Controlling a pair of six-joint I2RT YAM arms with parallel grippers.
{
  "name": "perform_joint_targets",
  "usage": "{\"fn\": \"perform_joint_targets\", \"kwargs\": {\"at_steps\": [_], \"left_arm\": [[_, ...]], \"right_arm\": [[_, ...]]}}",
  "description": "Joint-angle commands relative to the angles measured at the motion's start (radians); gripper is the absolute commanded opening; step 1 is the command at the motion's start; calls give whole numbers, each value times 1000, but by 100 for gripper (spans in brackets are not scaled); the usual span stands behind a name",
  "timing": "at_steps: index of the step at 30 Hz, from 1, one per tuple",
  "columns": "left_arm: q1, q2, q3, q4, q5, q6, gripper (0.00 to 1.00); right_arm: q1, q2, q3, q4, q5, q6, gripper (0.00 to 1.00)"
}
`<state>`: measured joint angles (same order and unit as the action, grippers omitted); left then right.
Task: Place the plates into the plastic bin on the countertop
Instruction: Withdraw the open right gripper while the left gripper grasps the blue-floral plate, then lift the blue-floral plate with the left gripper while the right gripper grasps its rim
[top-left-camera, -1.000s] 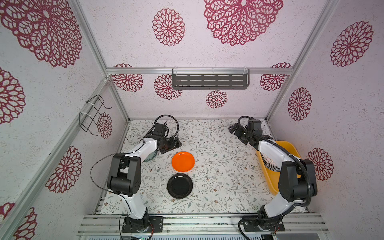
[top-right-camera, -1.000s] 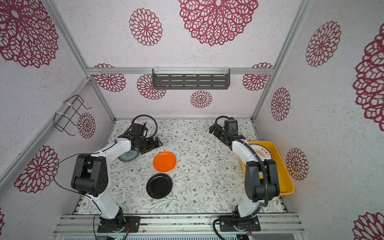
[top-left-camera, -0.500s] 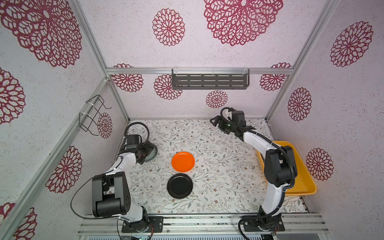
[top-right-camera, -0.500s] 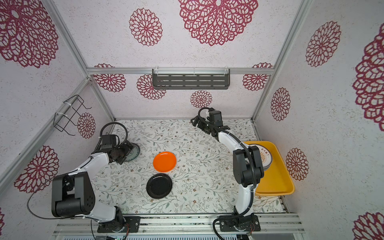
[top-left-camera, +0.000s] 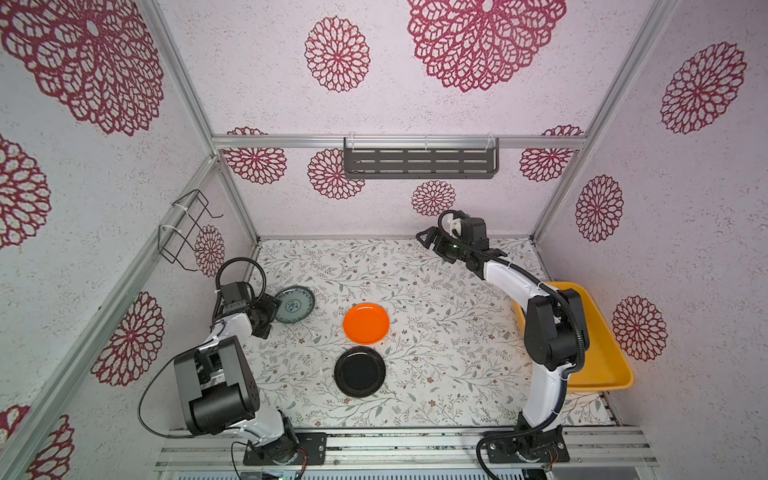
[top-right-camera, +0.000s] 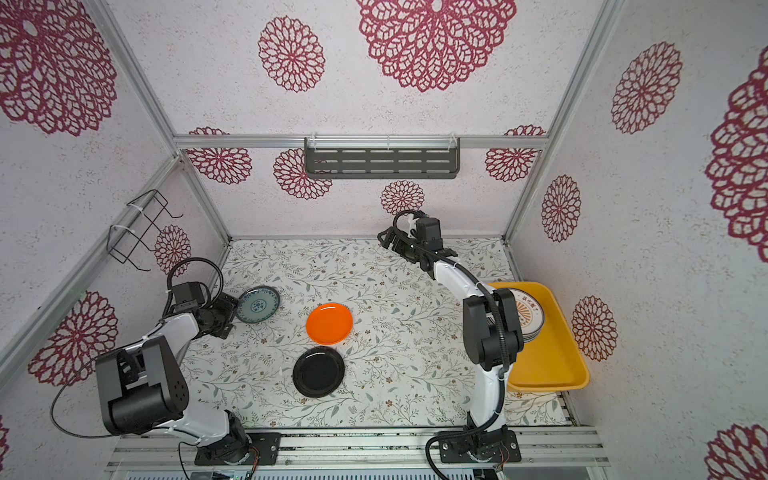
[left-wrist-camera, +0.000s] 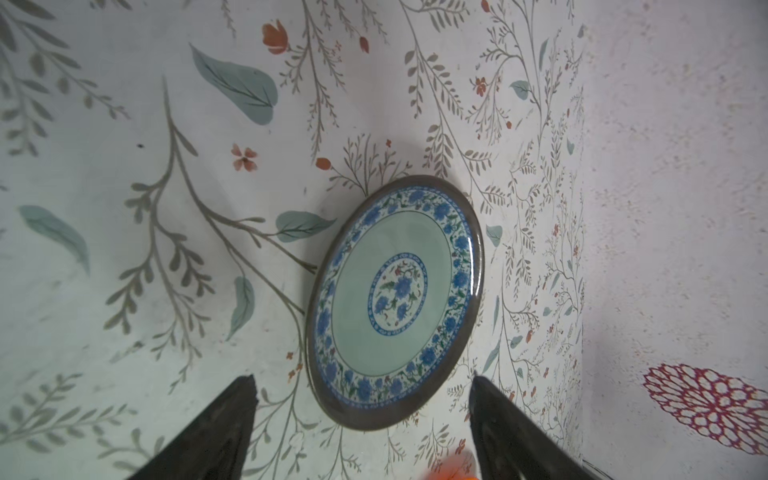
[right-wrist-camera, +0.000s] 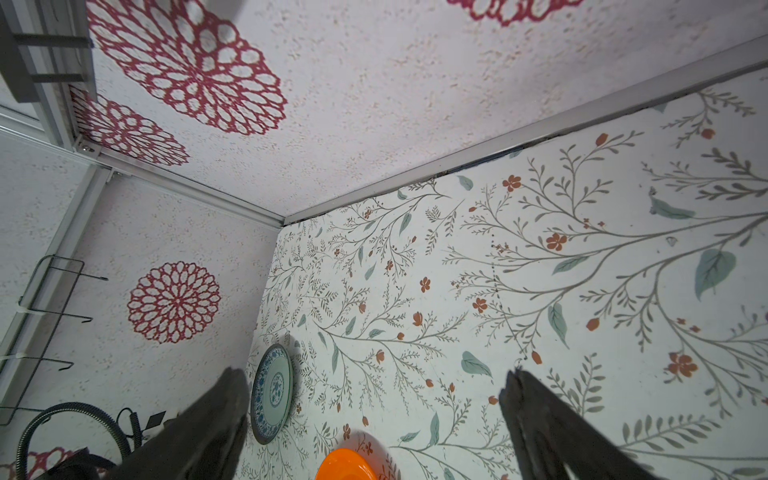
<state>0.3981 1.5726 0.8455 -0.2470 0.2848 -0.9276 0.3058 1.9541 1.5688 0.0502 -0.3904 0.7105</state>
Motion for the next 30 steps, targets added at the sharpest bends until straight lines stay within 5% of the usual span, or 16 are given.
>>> {"fn": "perform_joint_targets", "kwargs": {"at_steps": [1, 19, 30], "left_arm": [[5, 31, 3, 55, 28, 7, 79], [11, 184, 19, 127, 42, 29, 52], [11, 239, 24, 194, 76, 8, 19]], "right_arm": [[-2, -15, 4, 43, 26, 10, 99], [-10, -44, -23, 24, 95, 10, 99], [-37, -49, 16, -19, 99, -5, 99]]}}
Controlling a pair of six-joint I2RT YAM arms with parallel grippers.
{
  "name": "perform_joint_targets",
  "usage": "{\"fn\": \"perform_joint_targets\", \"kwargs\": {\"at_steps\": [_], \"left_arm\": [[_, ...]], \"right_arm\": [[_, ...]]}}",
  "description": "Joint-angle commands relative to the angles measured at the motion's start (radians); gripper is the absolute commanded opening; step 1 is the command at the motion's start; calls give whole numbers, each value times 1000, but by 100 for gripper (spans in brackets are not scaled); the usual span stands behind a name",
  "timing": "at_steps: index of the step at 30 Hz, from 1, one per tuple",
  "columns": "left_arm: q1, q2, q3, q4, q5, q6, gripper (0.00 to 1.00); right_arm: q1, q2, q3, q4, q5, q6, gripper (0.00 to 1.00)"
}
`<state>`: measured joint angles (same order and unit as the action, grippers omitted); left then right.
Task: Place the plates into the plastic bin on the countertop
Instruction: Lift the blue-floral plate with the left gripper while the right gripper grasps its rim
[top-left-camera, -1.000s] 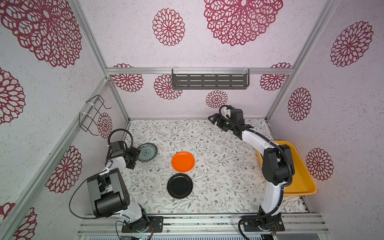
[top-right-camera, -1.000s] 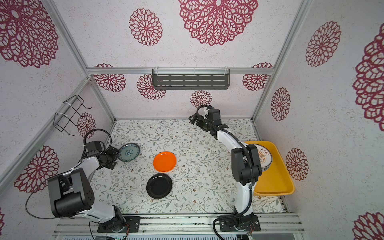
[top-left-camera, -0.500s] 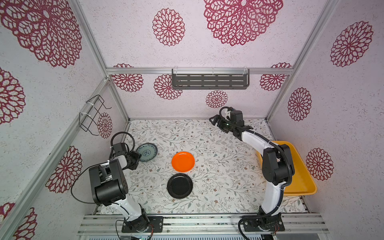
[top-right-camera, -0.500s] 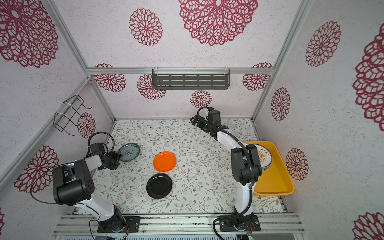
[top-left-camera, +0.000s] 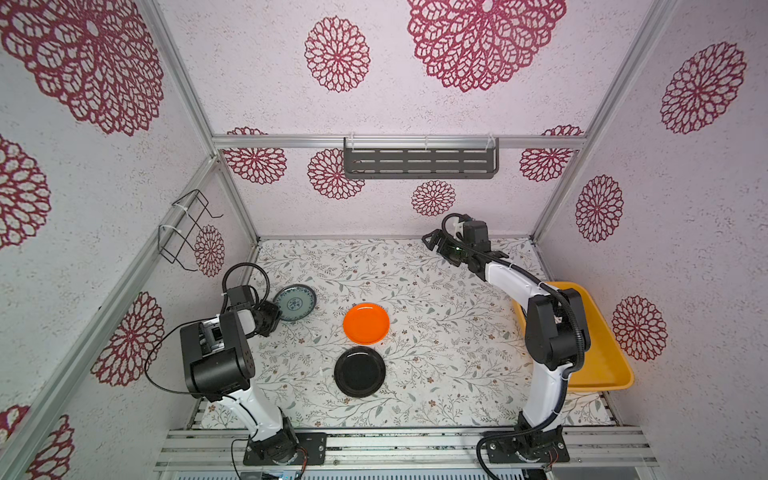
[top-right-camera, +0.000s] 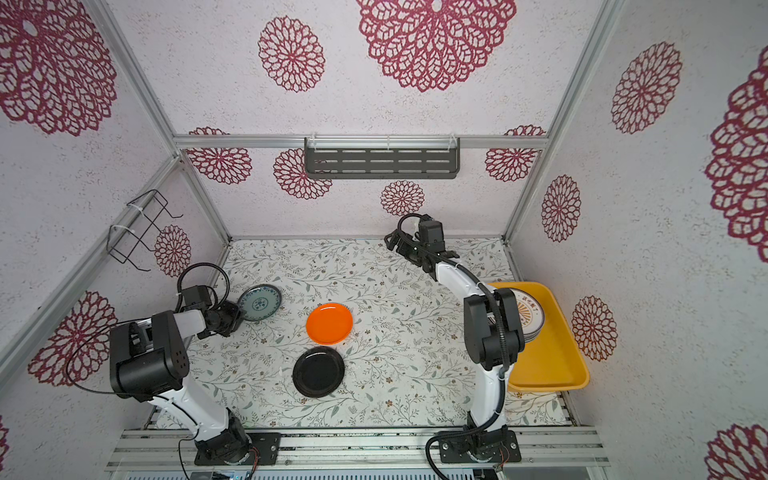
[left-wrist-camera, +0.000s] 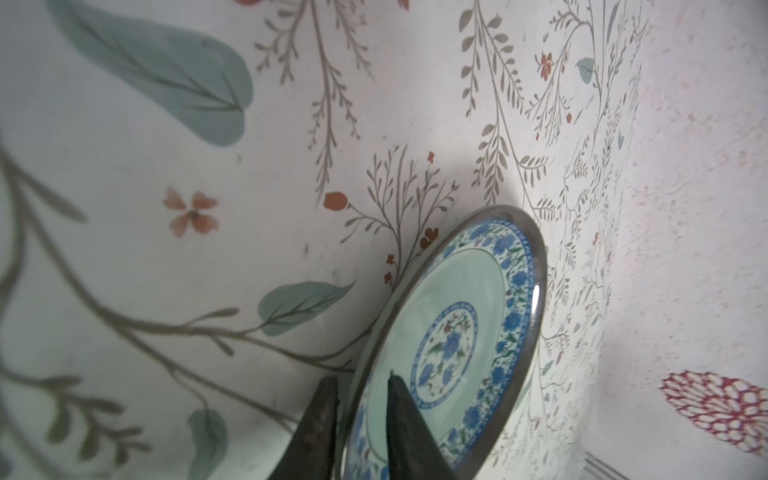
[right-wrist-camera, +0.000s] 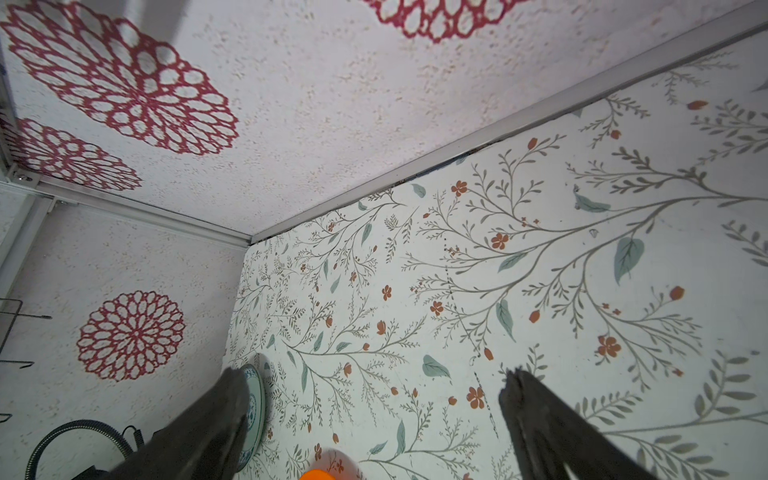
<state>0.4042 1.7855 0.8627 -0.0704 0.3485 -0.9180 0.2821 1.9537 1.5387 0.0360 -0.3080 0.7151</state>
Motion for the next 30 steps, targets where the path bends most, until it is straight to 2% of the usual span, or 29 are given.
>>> {"fn": "perform_joint_targets", "kwargs": {"at_steps": [1, 3, 8, 17, 26, 30], "left_arm": [[5, 28, 12, 20, 21, 0, 17], [2, 29, 25, 18, 36, 9, 10], [-9, 23, 59, 17, 60, 19, 0], [-68, 3, 163, 44, 120, 1, 0], [-232, 40, 333, -1, 159, -16, 0], [-312, 72, 403, 30, 224, -50, 0]], "right_arm": [[-15, -49, 49, -5, 14, -7, 99], [-17, -40, 52, -4, 6, 4, 99], [-17, -30, 54, 29, -21, 39, 99], [-17, -54, 17, 43, -40, 41, 99], [15, -61, -11, 62, -115, 8, 99], [40, -54, 4, 25, -121, -27, 99]]}}
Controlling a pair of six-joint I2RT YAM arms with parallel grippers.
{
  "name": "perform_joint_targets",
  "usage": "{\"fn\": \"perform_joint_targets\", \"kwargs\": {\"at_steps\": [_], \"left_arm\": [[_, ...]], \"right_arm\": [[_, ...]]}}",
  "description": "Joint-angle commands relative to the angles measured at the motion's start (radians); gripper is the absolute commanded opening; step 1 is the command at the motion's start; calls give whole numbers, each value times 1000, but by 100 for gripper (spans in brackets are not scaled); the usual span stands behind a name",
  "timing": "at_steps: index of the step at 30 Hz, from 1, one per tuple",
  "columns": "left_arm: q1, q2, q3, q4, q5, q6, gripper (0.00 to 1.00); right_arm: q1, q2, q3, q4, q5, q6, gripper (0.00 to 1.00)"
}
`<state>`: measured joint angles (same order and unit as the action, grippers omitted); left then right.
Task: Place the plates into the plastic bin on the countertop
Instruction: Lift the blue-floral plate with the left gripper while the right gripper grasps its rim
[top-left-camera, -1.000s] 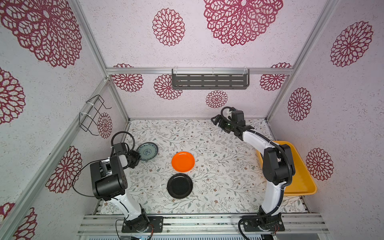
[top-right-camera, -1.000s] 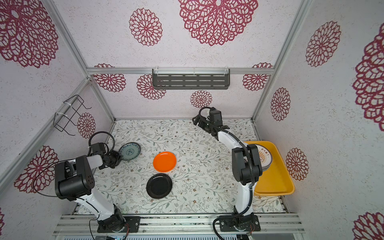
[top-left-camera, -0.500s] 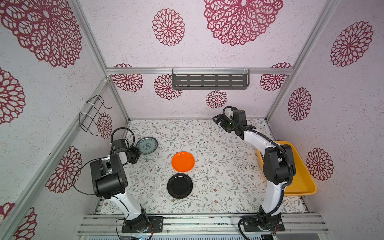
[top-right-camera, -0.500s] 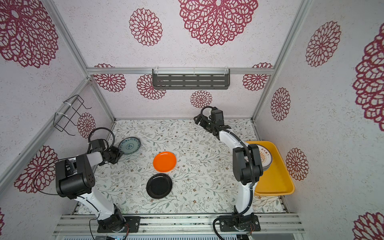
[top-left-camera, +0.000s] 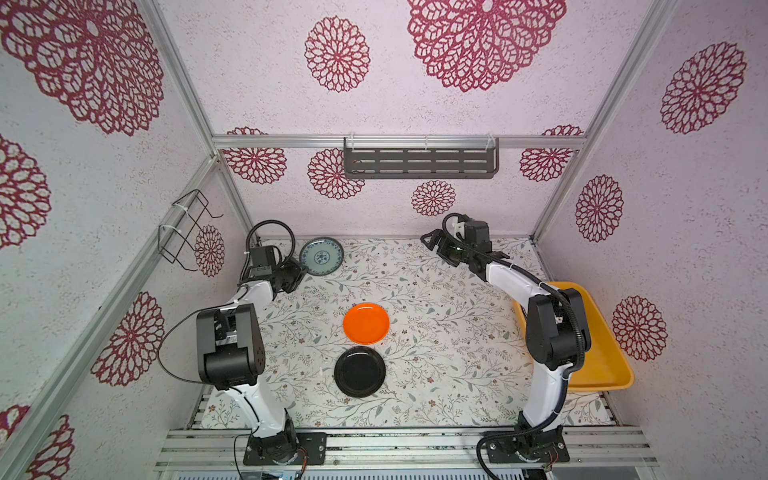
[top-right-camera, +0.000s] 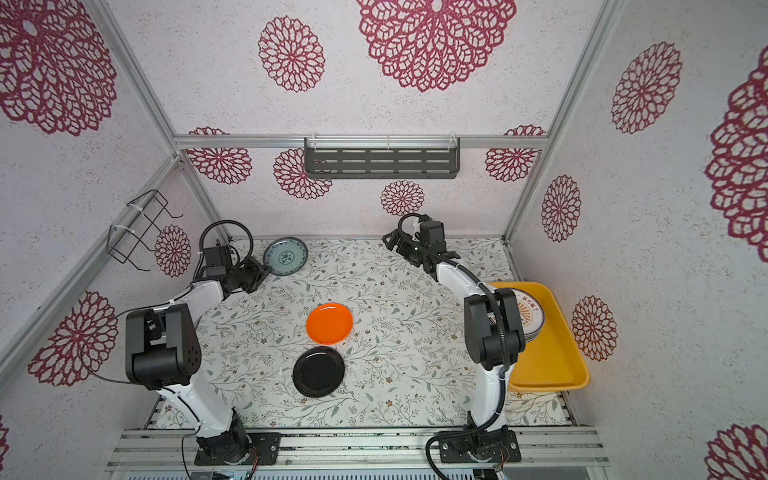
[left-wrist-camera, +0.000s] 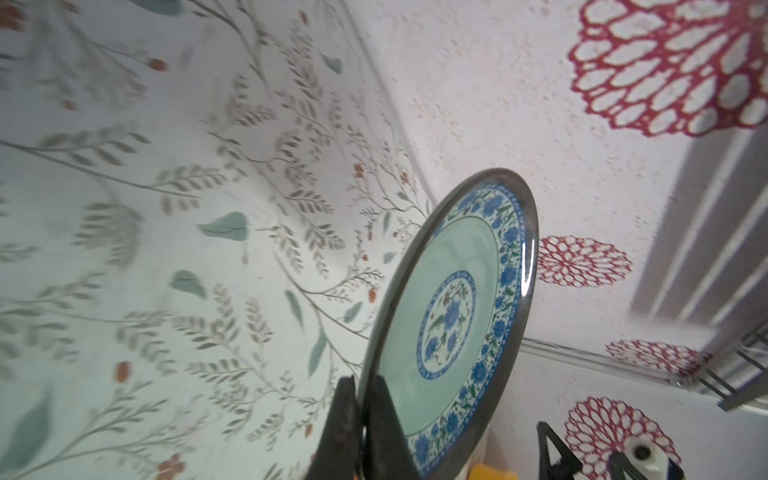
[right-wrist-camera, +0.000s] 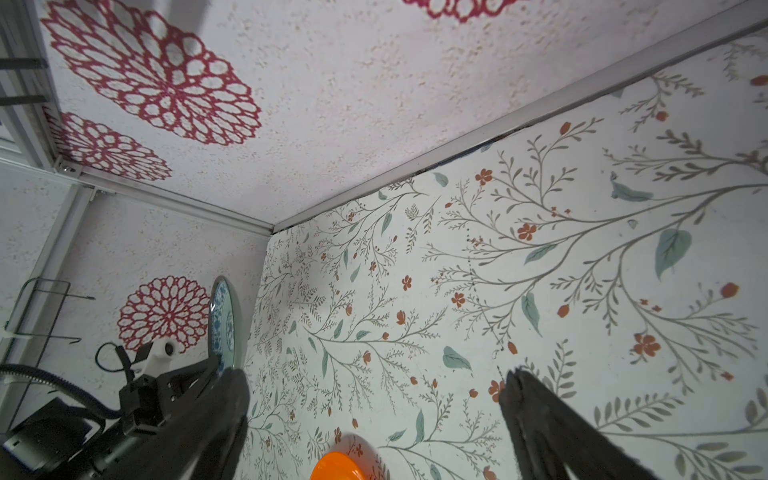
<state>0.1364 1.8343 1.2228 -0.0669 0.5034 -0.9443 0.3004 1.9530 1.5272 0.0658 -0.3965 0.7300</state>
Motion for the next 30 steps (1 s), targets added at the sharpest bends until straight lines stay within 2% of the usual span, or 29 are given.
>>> {"fn": "perform_joint_targets", "kwargs": {"at_steps": [1, 5, 9, 15, 25, 30], "left_arm": [[-63, 28, 58, 26, 73, -28, 0], [-151, 49, 143, -34, 83, -35, 0], [-236, 77, 259, -172, 57, 27, 0], [-305, 98, 363, -290, 35, 96, 0], [-338, 113, 471, -415, 44, 198, 0], [-342, 120, 489, -454, 26, 225, 0]], "right_arm": [[26, -47, 22, -2, -40, -43, 99], [45, -1, 107, -48, -92, -49, 97], [81, 34, 170, -113, -86, -87, 93], [99, 61, 213, -159, -89, -118, 85], [104, 84, 240, -246, -45, -132, 33], [109, 85, 235, -276, -6, -130, 13]]}}
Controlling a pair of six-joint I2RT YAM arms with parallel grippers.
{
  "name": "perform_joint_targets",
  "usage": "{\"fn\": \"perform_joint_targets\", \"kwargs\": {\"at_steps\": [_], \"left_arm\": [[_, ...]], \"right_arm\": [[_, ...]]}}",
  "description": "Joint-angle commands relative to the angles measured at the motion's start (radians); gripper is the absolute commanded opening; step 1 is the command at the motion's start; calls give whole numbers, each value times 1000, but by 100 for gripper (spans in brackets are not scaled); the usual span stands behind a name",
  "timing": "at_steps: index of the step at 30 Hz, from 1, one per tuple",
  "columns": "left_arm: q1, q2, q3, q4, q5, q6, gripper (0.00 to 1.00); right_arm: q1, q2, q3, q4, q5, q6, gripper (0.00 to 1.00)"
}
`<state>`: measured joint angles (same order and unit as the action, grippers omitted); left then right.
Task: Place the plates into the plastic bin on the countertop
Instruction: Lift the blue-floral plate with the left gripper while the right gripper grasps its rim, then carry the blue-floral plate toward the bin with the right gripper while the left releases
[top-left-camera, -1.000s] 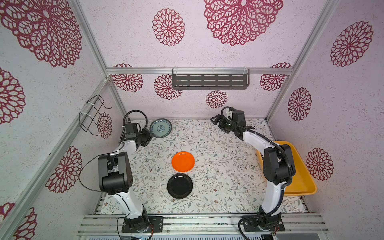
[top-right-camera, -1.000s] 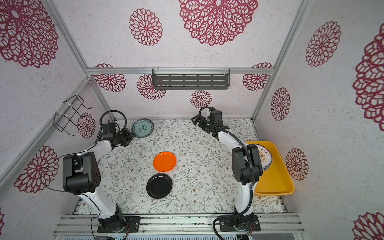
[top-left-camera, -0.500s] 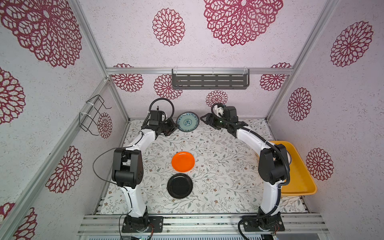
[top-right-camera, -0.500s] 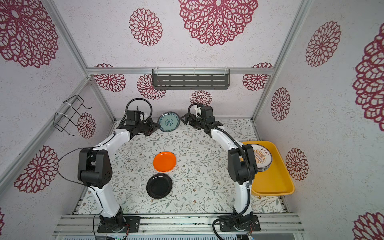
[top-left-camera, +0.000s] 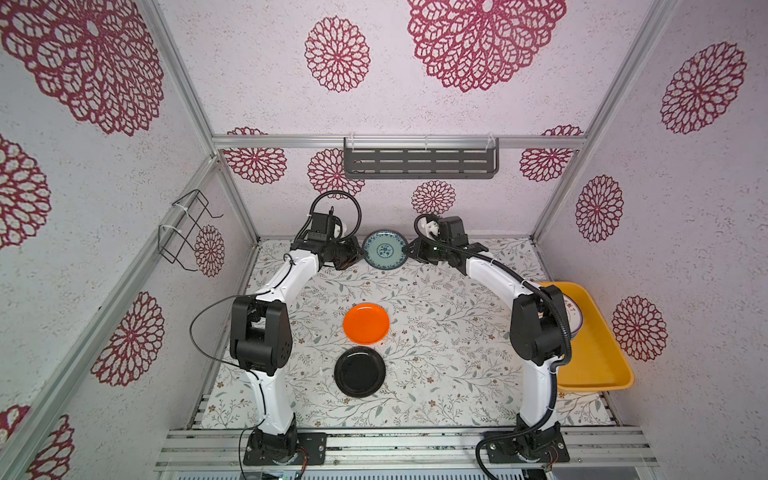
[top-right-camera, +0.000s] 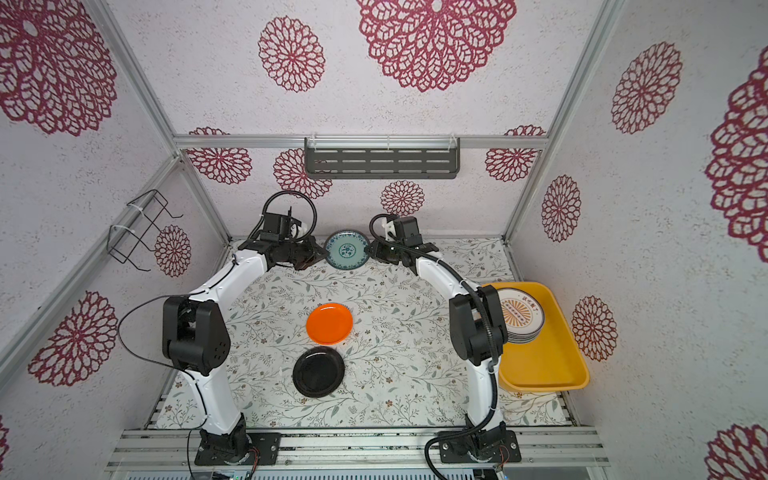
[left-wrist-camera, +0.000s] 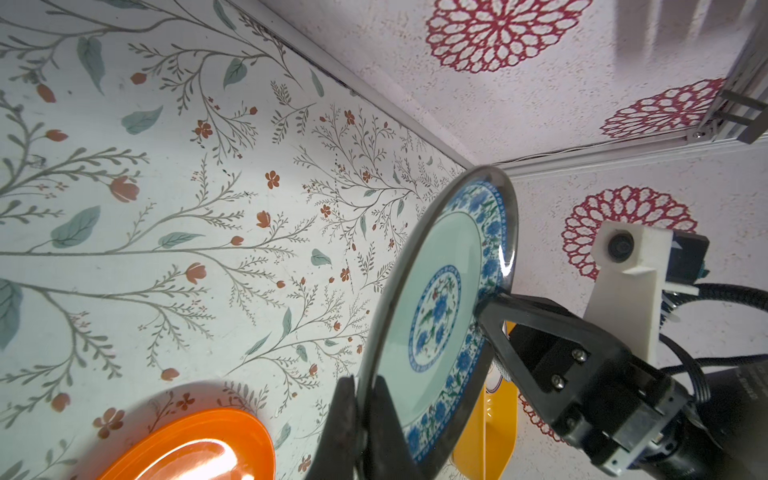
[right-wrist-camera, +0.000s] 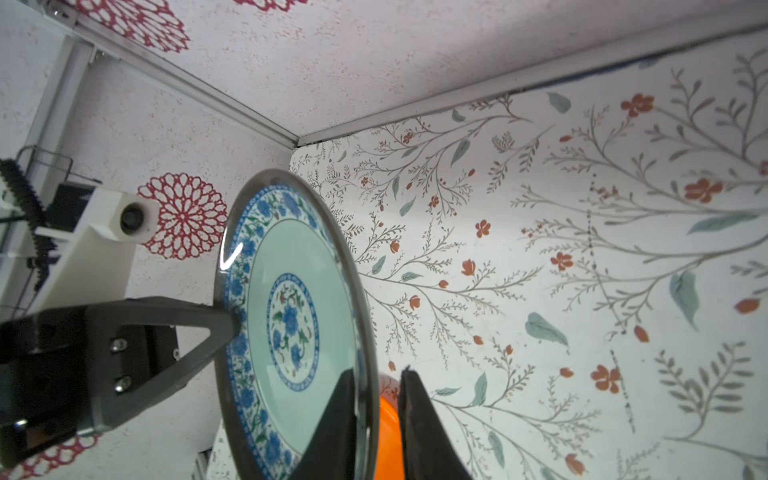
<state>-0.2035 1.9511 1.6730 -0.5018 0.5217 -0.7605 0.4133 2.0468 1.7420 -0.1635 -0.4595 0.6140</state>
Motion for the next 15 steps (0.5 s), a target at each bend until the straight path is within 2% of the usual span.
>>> {"fn": "perform_joint_targets", "kwargs": {"at_steps": [1, 4, 7, 10, 11, 14, 15], "left_arm": [[-2, 3, 42, -22, 6, 46, 0], [-2, 2, 56, -32, 13, 57, 0], [-2, 3, 68, -44, 14, 64, 2], [-2, 2, 86, -51, 25, 74, 11], [-2, 2, 94, -59, 25, 76, 17], [-2, 3, 107, -81, 18, 75, 29], [-3, 3, 104, -84, 9, 73, 30]], "right_arm": [[-2, -10, 21, -46, 60, -13, 9], [-1, -8, 21, -49, 68, -14, 0], [0, -4, 21, -61, 80, -11, 0], [-1, -8, 24, -65, 96, 2, 0], [0, -11, 25, -65, 100, 4, 0], [-4, -17, 29, -71, 107, 12, 0], [-3, -20, 31, -73, 106, 14, 0]]}}
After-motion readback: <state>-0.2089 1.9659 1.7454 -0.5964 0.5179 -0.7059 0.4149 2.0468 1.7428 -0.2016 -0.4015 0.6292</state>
